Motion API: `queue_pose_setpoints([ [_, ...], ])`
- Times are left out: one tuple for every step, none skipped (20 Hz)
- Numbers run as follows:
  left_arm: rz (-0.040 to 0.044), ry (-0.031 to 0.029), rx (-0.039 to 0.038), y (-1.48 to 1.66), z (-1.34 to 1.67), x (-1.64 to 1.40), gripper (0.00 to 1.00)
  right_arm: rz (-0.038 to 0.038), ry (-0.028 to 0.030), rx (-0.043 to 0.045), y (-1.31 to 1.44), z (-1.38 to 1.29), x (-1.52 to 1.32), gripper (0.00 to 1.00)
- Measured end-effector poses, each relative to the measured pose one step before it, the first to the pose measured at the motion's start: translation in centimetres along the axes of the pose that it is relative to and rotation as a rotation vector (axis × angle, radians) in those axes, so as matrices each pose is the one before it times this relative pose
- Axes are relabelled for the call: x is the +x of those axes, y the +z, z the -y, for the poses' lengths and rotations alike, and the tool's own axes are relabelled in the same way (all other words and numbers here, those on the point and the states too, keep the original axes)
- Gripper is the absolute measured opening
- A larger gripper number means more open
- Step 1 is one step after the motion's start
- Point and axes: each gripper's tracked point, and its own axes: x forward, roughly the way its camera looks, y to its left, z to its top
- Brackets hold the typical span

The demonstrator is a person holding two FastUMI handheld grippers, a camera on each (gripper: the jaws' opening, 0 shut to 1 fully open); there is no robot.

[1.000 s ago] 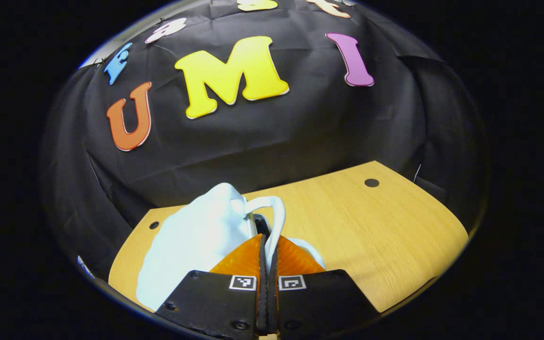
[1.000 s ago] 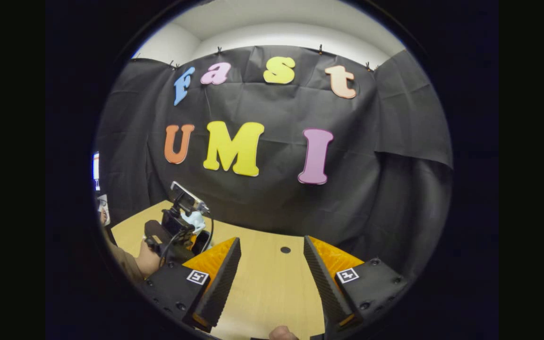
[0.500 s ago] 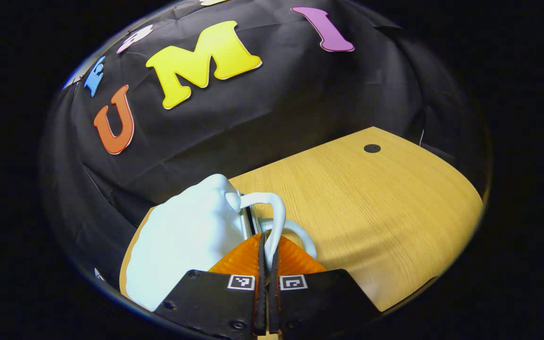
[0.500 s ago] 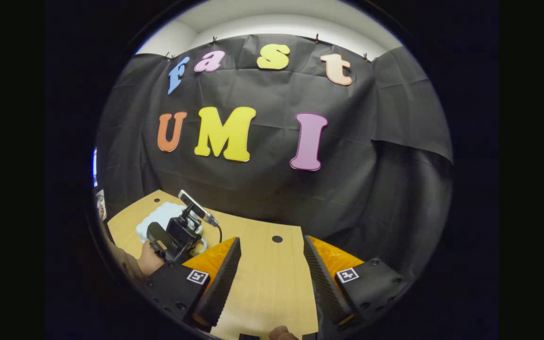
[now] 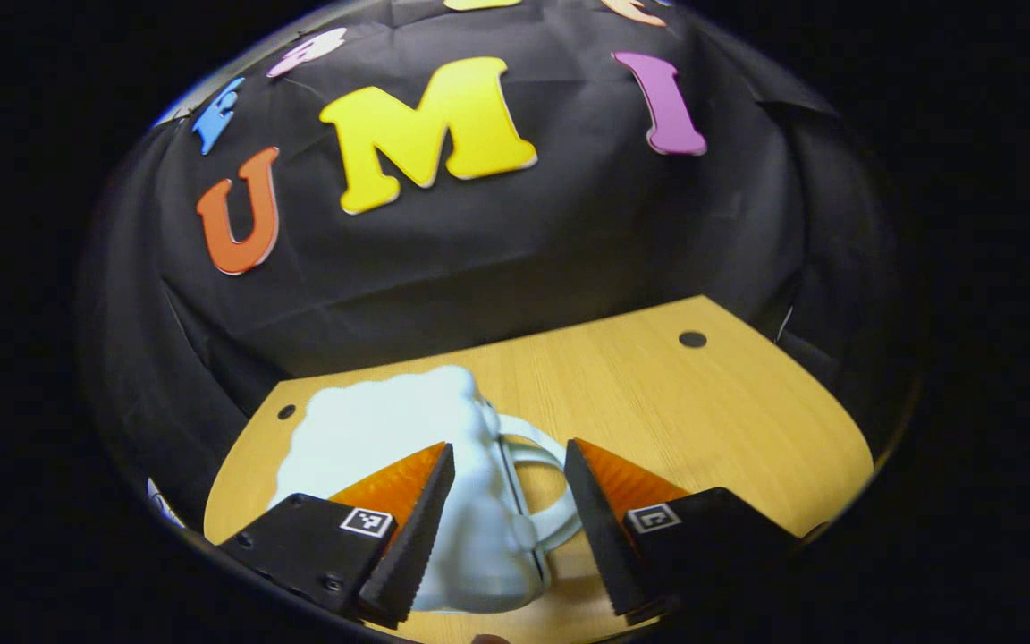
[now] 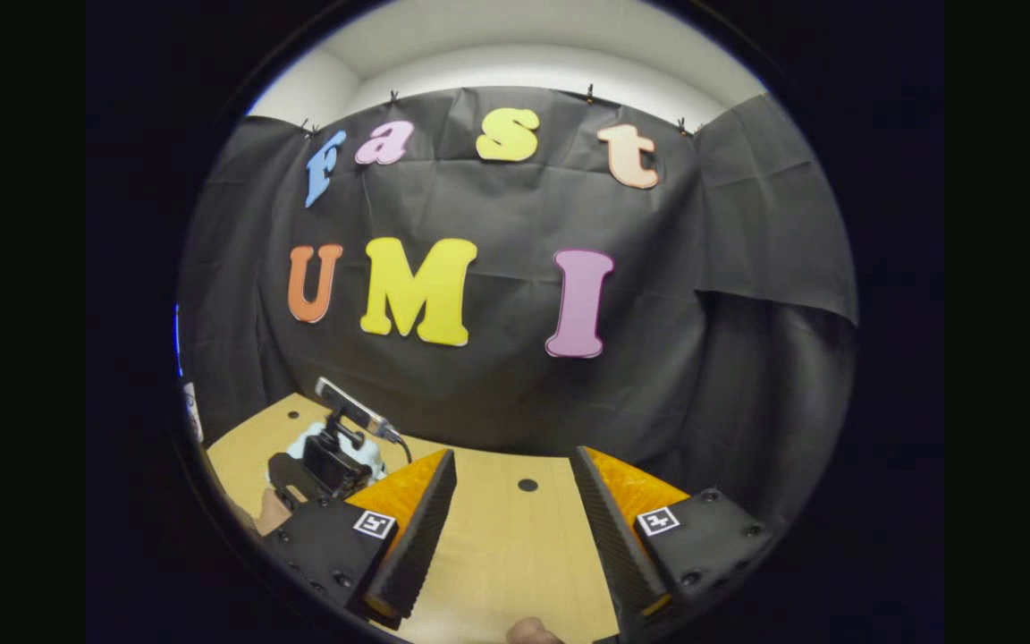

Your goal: First open the suitcase, pack the skin care products into it, and then close the suitcase.

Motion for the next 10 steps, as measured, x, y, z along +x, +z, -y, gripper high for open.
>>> queue_pose_setpoints([
  [0.03441, 0.00185, -0.02008, 1.352, -0.992, -1.827, 0.85, 0.00869, 0.00090, 0.00906, 0.206, -1.122, 0.118, 0.79],
  [0.02909, 0.00032, -0.01476, 1.314, -1.102, -1.905, 0.88, 0.00731, -0.00077, 0.00661, 0.197, -1.030, 0.108, 0.79],
  [0.03422, 0.00824, -0.00513, 1.470, -1.284, -1.890, 0.90, 0.00282, 0.00493, 0.00619, 0.001, -1.327, 0.102, 0.79],
  [0.03487, 0.01417, 0.00634, 1.337, -1.429, -1.903, 0.90, 0.00273, 0.00523, 0.00750, -0.097, -1.397, 0.188, 0.80],
  [0.02685, 0.01461, 0.00797, 1.086, -1.855, -1.438, 0.90, 0.00172, 0.00627, 0.00601, -0.010, -1.365, 0.223, 0.79],
  [0.02319, 0.01568, 0.00089, 0.818, -1.652, -1.388, 0.91, 0.00021, 0.00741, 0.00694, -0.085, -1.320, 0.125, 0.80],
  [0.01609, 0.01386, -0.01110, 0.467, -1.785, -1.316, 0.91, -0.00200, 0.01006, 0.01039, -0.123, -1.388, 0.094, 0.80],
  [0.00892, 0.00640, -0.02061, 0.269, -1.118, -1.265, 0.91, 0.00088, 0.01051, 0.01035, -0.041, -1.317, 0.153, 0.80],
  [0.00520, 0.00078, -0.02099, 0.406, -1.140, -1.150, 0.92, -0.00046, 0.01322, 0.00898, -0.108, -1.293, 0.048, 0.80],
  [0.00149, 0.01119, -0.01738, 0.474, -1.410, -0.930, 0.92, -0.00088, 0.01281, 0.00710, -0.073, -1.377, 0.060, 0.80],
])
